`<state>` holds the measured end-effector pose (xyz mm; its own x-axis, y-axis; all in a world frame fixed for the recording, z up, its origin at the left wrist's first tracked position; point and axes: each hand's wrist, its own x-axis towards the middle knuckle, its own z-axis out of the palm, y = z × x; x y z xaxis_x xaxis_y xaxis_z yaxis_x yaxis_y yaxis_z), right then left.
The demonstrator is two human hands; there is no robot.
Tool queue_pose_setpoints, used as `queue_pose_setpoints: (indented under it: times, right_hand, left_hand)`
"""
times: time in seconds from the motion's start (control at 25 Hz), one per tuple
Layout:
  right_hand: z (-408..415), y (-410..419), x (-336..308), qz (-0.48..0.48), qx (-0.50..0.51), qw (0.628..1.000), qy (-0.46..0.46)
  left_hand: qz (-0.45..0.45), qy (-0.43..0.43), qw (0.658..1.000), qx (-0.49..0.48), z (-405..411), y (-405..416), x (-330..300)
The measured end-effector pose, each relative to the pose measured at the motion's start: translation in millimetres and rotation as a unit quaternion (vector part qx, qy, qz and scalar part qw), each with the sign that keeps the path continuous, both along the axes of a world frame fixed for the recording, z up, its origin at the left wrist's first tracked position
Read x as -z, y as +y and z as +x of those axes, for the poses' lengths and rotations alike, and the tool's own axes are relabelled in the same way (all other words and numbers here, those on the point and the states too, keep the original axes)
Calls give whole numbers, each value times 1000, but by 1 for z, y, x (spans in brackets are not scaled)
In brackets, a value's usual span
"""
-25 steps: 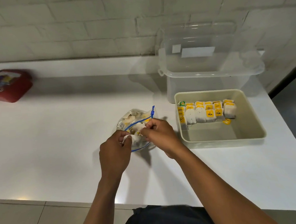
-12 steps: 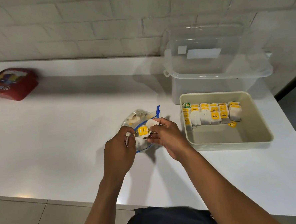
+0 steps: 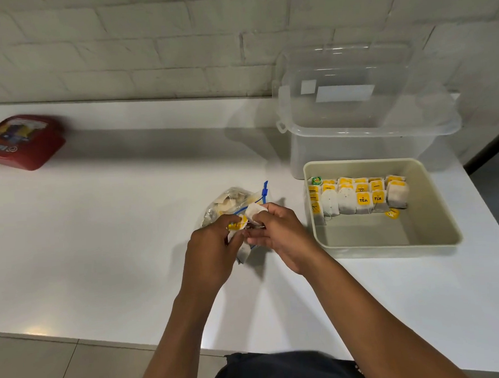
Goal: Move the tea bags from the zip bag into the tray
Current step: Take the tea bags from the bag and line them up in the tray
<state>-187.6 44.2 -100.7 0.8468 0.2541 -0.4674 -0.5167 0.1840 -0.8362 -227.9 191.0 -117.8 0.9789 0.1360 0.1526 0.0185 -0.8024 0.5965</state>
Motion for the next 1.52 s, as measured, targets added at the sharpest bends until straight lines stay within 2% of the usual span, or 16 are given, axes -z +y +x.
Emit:
queue_pose_setpoints:
  times: [0.36, 0.52, 0.68, 0.88, 0.96, 1.12, 1.28, 1.52]
  right_hand:
    - [5, -4, 10, -28, 3, 1000, 3]
    - [8, -6, 18, -160, 18, 985, -61]
    - [8, -6, 20, -224, -8, 969, -103]
    - [5, -2, 14, -317, -43, 932, -172]
    - [2, -3, 7, -352, -89, 908, -207]
    - [-1, -6, 1, -289, -167, 913, -235]
    - [0, -3, 1, -328, -143, 887, -292]
    - [0, -14, -7, -231, -83, 948, -203]
  left_hand:
    - [36, 15, 999, -20, -4, 2, 6]
    - [19, 1, 997, -68, -8, 5, 5]
    - [2, 7, 998, -66, -8, 10, 3]
    - [-11, 10, 997, -72, -8, 13, 0]
    - [-13, 7, 997, -74, -7, 14, -2]
    - [-9, 0, 998, -62, -7, 13, -3]
    - [-44, -25, 998, -40, -7, 10, -5]
    - [-92, 0, 995, -25, -10, 13, -4]
